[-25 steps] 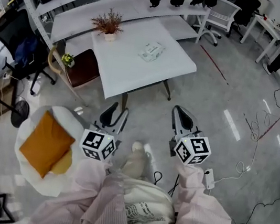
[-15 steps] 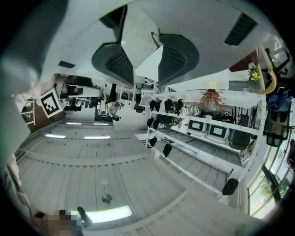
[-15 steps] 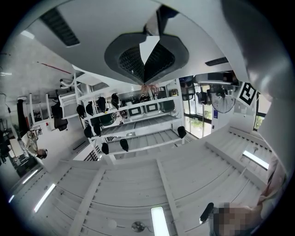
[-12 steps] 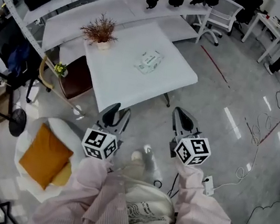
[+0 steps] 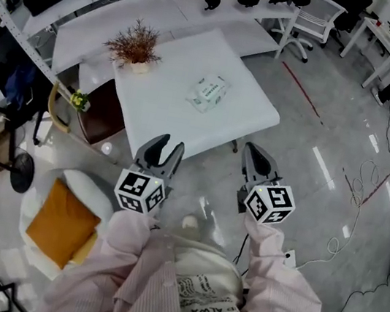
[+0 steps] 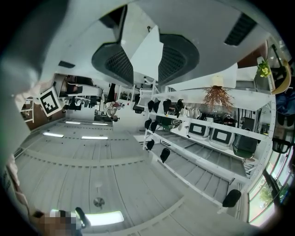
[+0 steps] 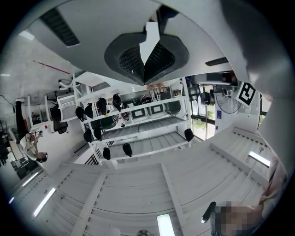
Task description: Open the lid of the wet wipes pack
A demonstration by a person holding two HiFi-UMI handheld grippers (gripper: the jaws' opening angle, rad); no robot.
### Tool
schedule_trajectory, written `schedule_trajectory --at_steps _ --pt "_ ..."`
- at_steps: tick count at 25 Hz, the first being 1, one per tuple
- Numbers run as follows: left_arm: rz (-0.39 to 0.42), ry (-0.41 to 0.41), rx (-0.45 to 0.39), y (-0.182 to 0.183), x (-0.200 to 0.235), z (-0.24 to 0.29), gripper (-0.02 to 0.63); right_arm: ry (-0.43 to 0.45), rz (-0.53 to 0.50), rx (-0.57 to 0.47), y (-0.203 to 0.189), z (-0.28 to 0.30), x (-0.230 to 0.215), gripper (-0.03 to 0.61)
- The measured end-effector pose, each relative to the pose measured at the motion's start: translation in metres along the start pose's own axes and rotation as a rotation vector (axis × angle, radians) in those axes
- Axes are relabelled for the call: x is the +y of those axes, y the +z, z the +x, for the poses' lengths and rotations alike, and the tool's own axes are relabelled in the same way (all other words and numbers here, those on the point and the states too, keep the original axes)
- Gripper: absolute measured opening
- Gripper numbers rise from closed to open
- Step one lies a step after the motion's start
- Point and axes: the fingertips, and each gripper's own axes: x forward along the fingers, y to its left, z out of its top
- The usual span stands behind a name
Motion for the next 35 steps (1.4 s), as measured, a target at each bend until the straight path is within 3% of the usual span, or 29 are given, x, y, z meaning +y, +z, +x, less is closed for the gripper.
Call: schedule_trajectory --at_steps 18,26,35 --pt "-0.028 0.005 0.037 -0.007 0.037 0.053 0.149 0.011 0.01 0.052 -0.013 0.063 -0.024 -0.002" --pt "-0.049 0.027 0.073 -0.007 0.054 0.119 0.149 0.04 0.02 0.107 -0.015 0.118 -0.072 -0.002" --pt "-0.099 0.099 0.104 -0.008 0.082 0.191 0.149 0.132 0.013 0.183 -0.014 0.193 -0.119 -0.002"
